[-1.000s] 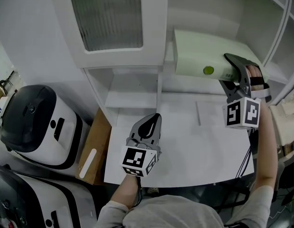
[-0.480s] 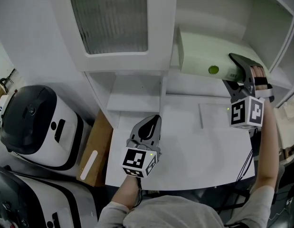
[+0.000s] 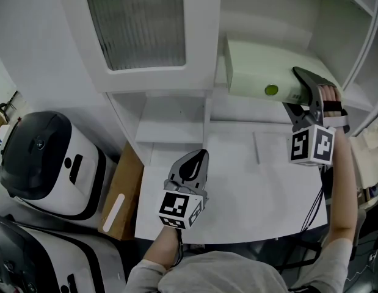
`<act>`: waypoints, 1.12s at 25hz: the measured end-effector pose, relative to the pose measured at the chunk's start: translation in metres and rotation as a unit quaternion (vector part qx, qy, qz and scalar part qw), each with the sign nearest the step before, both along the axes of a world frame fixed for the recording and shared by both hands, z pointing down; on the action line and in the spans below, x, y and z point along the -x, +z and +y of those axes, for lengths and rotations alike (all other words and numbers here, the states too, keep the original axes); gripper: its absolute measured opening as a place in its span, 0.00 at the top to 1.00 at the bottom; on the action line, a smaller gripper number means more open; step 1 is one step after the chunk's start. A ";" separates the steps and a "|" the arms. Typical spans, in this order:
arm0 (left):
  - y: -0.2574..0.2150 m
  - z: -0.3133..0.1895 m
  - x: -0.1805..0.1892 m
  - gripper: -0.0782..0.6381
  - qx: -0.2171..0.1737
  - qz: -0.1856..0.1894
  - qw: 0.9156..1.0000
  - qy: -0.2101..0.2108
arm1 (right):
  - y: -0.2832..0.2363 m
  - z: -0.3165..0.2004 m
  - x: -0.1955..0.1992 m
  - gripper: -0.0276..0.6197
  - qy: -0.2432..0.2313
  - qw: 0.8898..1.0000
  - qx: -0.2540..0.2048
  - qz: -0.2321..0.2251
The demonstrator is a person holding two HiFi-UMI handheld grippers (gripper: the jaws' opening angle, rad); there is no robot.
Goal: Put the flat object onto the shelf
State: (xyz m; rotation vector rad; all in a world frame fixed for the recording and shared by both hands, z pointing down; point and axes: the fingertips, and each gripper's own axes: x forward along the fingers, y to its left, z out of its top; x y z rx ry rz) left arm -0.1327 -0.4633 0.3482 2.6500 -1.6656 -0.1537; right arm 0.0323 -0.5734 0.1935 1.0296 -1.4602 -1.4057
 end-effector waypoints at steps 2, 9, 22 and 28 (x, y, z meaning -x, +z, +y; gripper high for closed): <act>0.000 0.002 -0.001 0.87 0.001 -0.001 1.000 0.001 | -0.001 0.005 0.001 0.46 -0.005 1.000 -0.004 0.000; 0.000 0.011 -0.010 0.87 -0.001 -0.007 1.000 0.009 | -0.003 0.024 0.002 0.46 -0.023 0.999 -0.010 -0.023; -0.001 0.027 -0.054 0.87 -0.003 -0.012 0.999 0.049 | 0.014 0.093 -0.034 0.93 -0.062 0.963 0.066 -0.255; -0.002 0.040 -0.083 0.87 -0.004 -0.016 0.997 0.072 | 0.031 0.126 -0.055 0.94 -0.101 0.897 0.128 -0.412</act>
